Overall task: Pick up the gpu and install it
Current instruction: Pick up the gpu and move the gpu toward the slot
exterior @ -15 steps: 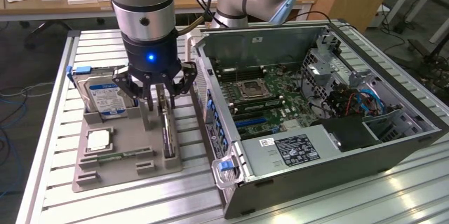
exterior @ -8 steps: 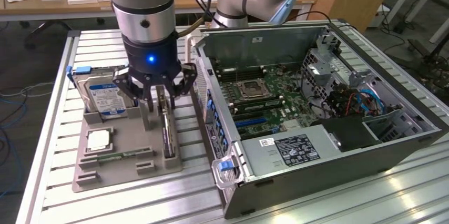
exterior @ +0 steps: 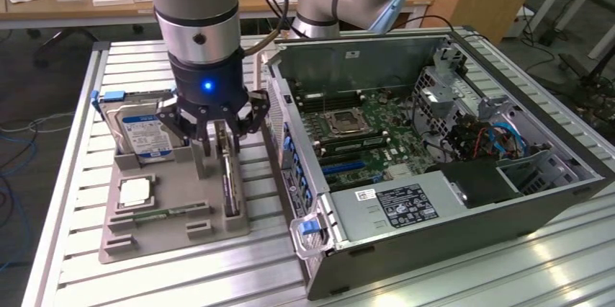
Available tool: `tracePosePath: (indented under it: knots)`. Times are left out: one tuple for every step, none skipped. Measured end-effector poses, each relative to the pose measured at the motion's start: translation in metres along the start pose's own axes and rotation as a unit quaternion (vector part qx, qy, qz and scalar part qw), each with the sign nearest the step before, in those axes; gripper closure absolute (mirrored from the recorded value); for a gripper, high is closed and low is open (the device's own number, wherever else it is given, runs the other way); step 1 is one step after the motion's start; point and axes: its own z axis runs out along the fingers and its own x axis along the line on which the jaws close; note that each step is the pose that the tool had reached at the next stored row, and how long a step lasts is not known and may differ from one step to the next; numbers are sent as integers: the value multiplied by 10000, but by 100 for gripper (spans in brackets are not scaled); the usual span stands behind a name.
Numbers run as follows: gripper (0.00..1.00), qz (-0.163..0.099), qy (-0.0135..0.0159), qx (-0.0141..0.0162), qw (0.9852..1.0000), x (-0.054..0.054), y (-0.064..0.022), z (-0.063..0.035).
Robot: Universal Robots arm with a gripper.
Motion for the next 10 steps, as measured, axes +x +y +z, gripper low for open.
tracePosePath:
  knots:
    - [53, 0, 0, 0, 10000, 0, 0, 3]
    - [53, 0, -1, 0, 10000, 0, 0, 6]
    - [53, 0, -1, -1, 10000, 0, 0, 8]
    - [53, 0, 0, 0, 10000, 0, 0, 9]
    - [53, 0, 0, 0, 10000, 0, -1, 11]
    - [53, 0, -1, -1, 10000, 0, -1, 14]
    - [53, 0, -1, -1, 10000, 0, -1, 16]
    - [53, 0, -1, -1, 10000, 0, -1, 18]
    - [53, 0, -1, -1, 10000, 0, -1, 21]
    - [53, 0, -2, -2, 10000, 0, -1, 27]
